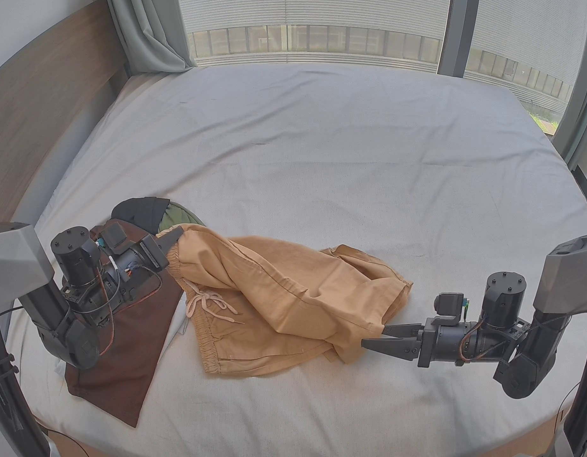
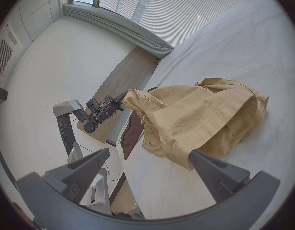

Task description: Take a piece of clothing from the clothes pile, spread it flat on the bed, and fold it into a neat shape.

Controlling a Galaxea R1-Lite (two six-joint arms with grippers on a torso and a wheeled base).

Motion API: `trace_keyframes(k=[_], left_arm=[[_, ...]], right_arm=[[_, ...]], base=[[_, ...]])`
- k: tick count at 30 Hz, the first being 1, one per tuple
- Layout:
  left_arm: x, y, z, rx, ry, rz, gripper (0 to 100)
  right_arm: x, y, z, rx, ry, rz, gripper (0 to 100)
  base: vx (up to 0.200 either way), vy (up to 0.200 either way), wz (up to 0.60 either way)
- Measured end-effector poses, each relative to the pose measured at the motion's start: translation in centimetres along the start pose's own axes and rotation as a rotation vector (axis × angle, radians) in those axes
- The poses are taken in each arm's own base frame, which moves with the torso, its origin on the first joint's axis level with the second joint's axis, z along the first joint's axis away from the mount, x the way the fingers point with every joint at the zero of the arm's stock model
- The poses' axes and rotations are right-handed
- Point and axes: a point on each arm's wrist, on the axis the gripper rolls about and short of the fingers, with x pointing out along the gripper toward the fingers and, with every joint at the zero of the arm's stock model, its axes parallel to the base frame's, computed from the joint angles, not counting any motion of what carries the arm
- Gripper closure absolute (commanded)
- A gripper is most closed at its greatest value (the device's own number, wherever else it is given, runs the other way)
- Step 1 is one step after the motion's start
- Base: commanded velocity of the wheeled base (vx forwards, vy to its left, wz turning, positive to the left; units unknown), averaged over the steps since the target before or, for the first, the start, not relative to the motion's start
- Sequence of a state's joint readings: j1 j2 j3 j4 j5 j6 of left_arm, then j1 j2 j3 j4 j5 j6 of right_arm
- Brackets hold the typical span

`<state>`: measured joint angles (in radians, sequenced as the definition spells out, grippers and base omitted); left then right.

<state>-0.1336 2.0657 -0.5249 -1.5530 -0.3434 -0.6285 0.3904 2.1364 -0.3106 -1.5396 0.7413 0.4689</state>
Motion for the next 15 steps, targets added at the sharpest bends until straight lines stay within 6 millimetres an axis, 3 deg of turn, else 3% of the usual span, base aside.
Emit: trace_keyframes(k=[14, 15], left_arm=[[0.0, 0.0, -0.1, -0.001, 0.002, 0.0, 100], [0.0, 0.0, -0.1, -0.001, 0.002, 0.0, 100]], right_arm=[[2.0, -0.3, 0.2, -0.03, -0.003, 0.029, 0], [2.1, -0.3, 0.2, -0.031, -0.004, 0.03, 100]], base=[[0.0, 0.0, 0.0], [0.0, 0.0, 0.0]])
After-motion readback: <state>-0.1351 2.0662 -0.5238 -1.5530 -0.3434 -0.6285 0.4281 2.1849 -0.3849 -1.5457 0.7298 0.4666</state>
